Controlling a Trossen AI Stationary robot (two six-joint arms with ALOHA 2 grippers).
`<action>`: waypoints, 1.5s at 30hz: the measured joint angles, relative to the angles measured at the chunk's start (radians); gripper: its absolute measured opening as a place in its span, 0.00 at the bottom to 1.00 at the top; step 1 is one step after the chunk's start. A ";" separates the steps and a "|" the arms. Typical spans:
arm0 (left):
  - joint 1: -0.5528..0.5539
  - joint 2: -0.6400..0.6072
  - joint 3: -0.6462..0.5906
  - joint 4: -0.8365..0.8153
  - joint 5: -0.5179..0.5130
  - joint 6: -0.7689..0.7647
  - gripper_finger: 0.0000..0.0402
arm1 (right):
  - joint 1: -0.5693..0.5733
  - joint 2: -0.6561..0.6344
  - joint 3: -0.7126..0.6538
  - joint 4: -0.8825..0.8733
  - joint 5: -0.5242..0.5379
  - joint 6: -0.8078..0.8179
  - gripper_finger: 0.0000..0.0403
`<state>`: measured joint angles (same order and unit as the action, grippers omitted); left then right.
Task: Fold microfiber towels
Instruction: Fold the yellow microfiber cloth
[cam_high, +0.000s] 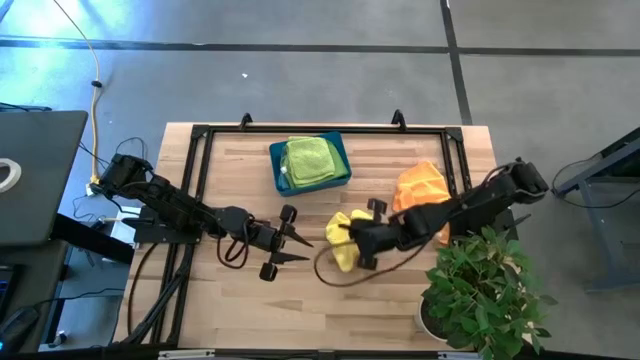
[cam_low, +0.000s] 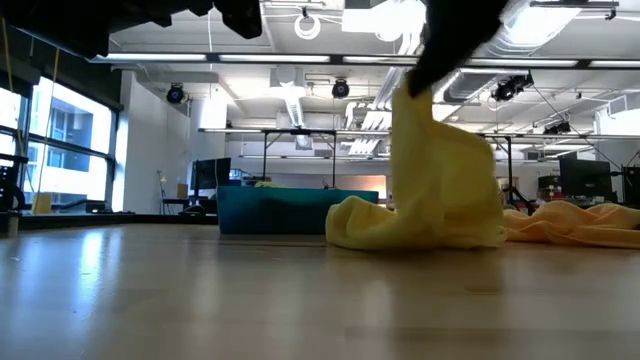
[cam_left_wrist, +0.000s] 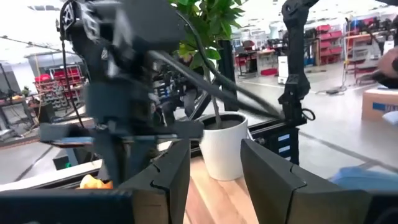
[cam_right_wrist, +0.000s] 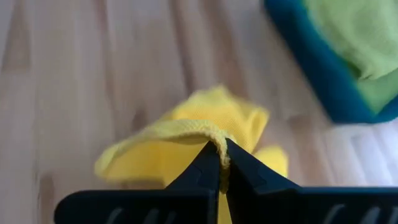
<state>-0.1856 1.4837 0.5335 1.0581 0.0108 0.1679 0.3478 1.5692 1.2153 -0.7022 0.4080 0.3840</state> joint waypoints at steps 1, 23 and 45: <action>0.000 0.000 0.000 0.000 -0.001 0.007 0.33 | -0.017 0.000 0.013 0.008 0.008 0.000 0.01; 0.080 0.000 0.000 -0.013 -0.415 0.037 0.33 | -0.301 0.000 0.108 0.219 0.011 -0.066 0.01; 0.148 0.000 0.000 -0.338 -0.645 -0.123 0.33 | -0.361 0.000 0.108 0.335 0.011 -0.161 0.01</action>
<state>-0.0372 1.4837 0.5335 0.7203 -0.6338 0.0444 -0.0135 1.5692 1.3231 -0.3671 0.4190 0.2234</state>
